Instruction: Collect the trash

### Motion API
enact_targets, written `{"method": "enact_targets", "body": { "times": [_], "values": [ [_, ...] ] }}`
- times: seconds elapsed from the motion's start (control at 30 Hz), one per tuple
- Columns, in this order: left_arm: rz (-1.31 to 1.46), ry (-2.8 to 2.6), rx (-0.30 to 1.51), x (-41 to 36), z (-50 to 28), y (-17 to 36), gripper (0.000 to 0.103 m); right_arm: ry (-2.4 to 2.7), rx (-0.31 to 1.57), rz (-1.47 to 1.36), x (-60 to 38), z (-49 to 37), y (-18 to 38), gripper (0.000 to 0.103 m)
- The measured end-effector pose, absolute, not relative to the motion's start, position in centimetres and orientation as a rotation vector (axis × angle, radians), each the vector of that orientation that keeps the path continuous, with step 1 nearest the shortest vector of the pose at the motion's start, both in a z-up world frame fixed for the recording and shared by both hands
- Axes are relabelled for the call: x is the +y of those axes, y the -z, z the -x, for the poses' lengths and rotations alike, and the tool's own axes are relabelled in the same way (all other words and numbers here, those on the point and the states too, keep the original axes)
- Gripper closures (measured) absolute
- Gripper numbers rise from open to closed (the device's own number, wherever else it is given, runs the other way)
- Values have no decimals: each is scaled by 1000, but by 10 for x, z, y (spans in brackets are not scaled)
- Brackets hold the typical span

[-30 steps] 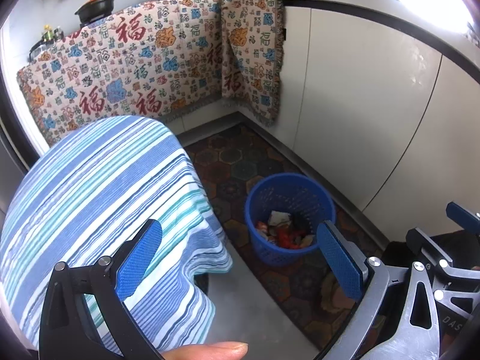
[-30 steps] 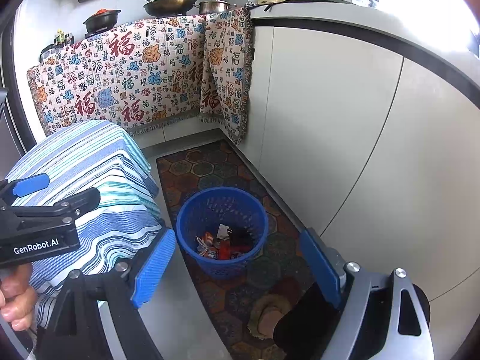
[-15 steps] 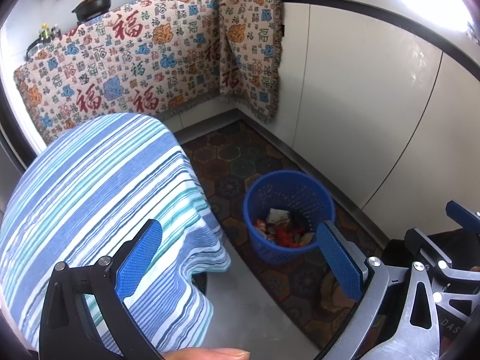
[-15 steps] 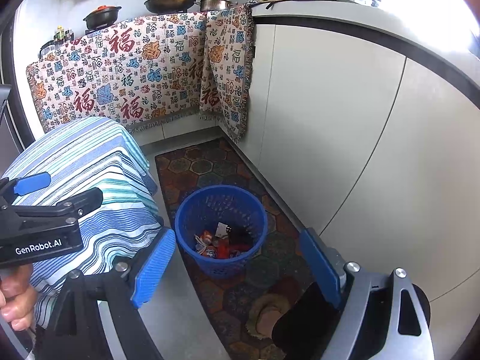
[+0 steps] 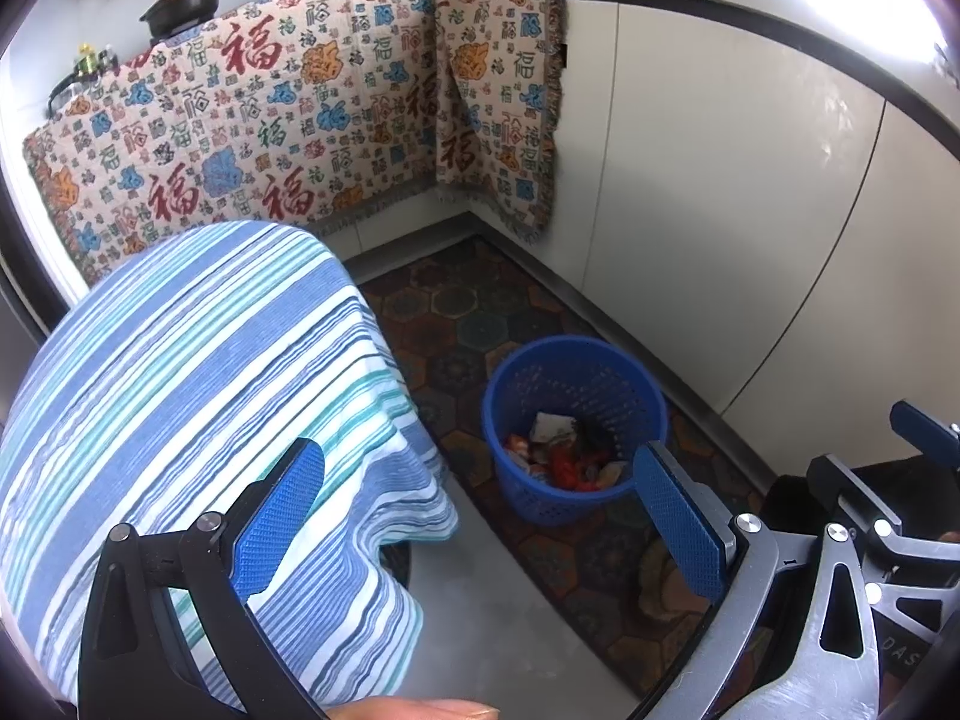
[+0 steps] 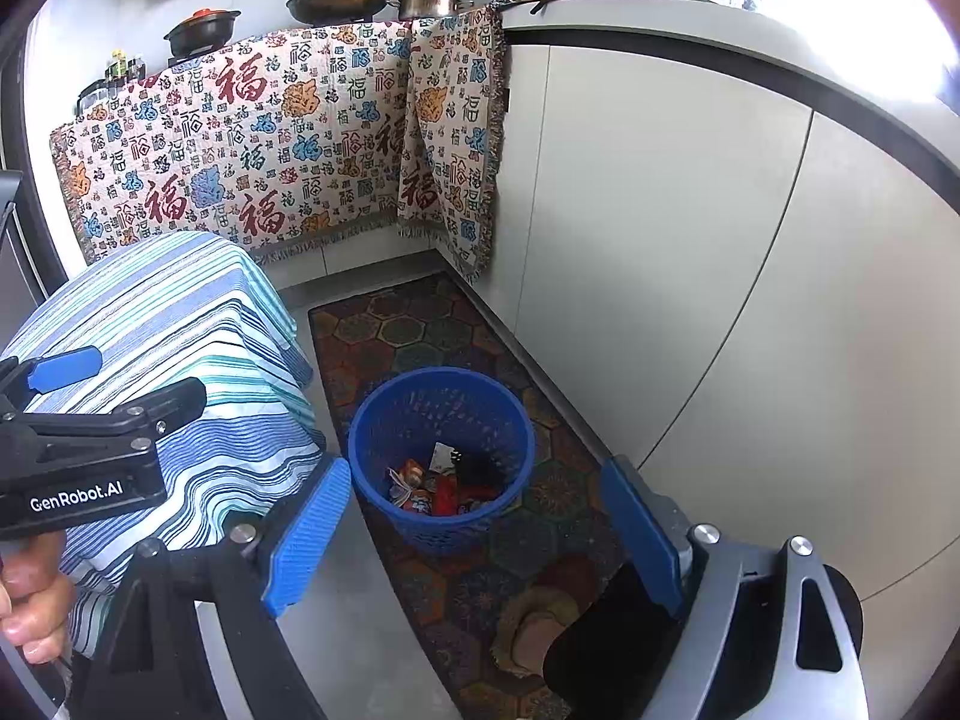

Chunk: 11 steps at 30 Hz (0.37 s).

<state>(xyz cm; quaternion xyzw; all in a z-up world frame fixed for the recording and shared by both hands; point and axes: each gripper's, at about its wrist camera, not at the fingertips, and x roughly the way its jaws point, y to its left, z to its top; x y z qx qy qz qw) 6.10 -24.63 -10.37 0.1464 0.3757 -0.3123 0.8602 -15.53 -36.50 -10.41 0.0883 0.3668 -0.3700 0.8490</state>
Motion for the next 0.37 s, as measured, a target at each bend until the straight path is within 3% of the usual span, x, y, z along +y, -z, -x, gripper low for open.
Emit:
{"method": "enact_targets", "body": {
  "times": [0.37],
  "values": [
    [-313,661,780,-248,-57,106,1,794,781,-199,-367,156,108,16]
  ]
}}
